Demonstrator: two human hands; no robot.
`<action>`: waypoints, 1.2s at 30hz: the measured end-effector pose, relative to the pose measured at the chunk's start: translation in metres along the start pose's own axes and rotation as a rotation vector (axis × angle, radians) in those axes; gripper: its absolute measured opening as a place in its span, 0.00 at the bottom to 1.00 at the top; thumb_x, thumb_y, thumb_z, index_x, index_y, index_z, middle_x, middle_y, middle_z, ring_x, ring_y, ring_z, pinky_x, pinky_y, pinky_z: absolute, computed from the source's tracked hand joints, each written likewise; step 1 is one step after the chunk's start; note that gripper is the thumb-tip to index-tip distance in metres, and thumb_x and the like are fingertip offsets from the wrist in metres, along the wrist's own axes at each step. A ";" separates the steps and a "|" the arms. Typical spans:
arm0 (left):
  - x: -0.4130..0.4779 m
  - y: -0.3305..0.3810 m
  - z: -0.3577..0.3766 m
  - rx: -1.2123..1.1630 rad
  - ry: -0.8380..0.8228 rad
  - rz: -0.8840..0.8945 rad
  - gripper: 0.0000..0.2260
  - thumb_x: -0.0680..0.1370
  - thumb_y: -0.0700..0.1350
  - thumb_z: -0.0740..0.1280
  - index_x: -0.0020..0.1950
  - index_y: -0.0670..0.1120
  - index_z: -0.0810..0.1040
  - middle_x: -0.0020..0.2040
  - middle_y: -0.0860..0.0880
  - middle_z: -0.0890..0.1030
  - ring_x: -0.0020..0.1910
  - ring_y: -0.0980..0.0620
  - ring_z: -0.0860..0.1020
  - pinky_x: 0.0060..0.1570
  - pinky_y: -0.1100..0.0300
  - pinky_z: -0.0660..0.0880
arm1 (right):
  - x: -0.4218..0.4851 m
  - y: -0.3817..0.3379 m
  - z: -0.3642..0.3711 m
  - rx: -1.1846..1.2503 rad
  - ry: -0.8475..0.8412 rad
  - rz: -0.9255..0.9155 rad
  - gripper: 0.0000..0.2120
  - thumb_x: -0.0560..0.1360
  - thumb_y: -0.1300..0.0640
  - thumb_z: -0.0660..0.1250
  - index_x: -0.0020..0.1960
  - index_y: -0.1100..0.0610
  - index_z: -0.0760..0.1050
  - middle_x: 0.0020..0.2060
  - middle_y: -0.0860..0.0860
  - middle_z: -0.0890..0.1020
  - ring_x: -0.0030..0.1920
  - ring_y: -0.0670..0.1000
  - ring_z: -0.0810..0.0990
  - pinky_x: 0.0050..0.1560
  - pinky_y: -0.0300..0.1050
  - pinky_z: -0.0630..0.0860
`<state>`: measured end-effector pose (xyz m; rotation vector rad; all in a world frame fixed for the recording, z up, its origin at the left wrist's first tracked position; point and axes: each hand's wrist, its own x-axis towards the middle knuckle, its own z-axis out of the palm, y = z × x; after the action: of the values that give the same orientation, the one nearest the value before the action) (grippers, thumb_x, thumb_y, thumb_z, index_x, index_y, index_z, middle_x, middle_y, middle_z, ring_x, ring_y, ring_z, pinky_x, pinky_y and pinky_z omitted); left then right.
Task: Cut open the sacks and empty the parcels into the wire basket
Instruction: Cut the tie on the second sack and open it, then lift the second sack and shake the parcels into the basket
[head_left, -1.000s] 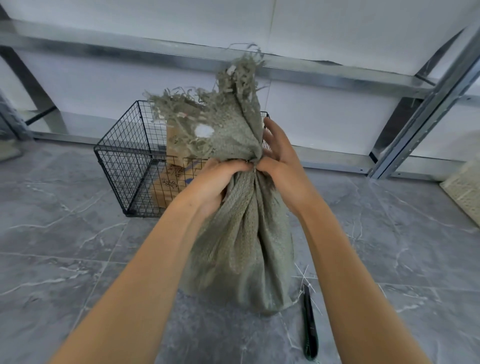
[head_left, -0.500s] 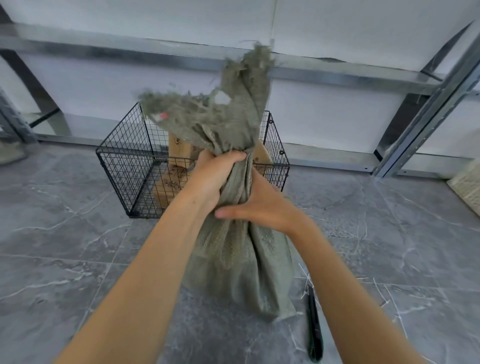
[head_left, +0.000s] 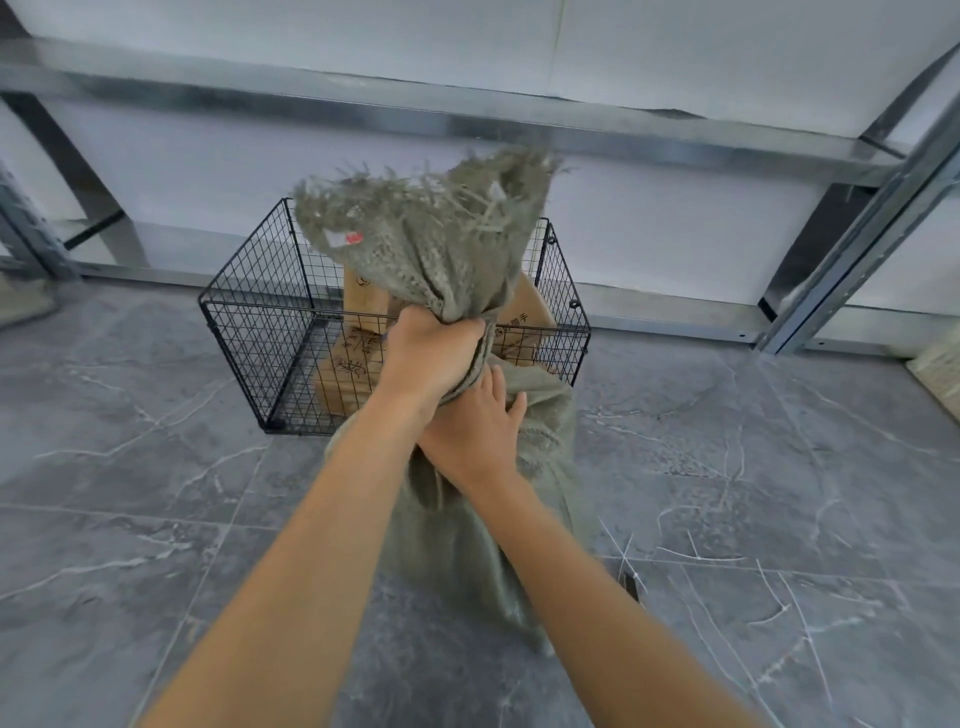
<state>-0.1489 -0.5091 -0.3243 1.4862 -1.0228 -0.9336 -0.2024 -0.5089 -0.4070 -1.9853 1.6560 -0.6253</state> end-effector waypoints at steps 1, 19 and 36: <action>0.000 -0.001 0.000 -0.044 0.014 -0.032 0.14 0.77 0.39 0.66 0.37 0.55 0.67 0.38 0.58 0.71 0.39 0.60 0.70 0.41 0.65 0.69 | 0.001 0.000 0.004 0.048 0.039 0.030 0.43 0.71 0.36 0.62 0.77 0.54 0.49 0.76 0.48 0.56 0.77 0.52 0.46 0.73 0.61 0.38; 0.031 -0.025 -0.022 -0.342 -0.031 -0.248 0.16 0.77 0.47 0.67 0.63 0.45 0.74 0.58 0.46 0.80 0.56 0.48 0.80 0.57 0.50 0.77 | 0.040 -0.010 -0.006 0.299 0.279 0.406 0.09 0.76 0.60 0.59 0.42 0.58 0.77 0.45 0.58 0.83 0.52 0.60 0.78 0.75 0.54 0.50; 0.026 0.040 -0.044 0.002 0.130 -0.525 0.10 0.79 0.46 0.61 0.53 0.46 0.80 0.50 0.46 0.81 0.51 0.46 0.78 0.59 0.52 0.74 | 0.063 -0.062 -0.150 0.529 0.114 0.776 0.07 0.74 0.57 0.64 0.47 0.59 0.78 0.48 0.58 0.83 0.50 0.61 0.79 0.55 0.55 0.77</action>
<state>-0.1043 -0.5230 -0.2796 1.8324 -0.5424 -1.1776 -0.2376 -0.5716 -0.2486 -0.8560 1.8897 -0.7615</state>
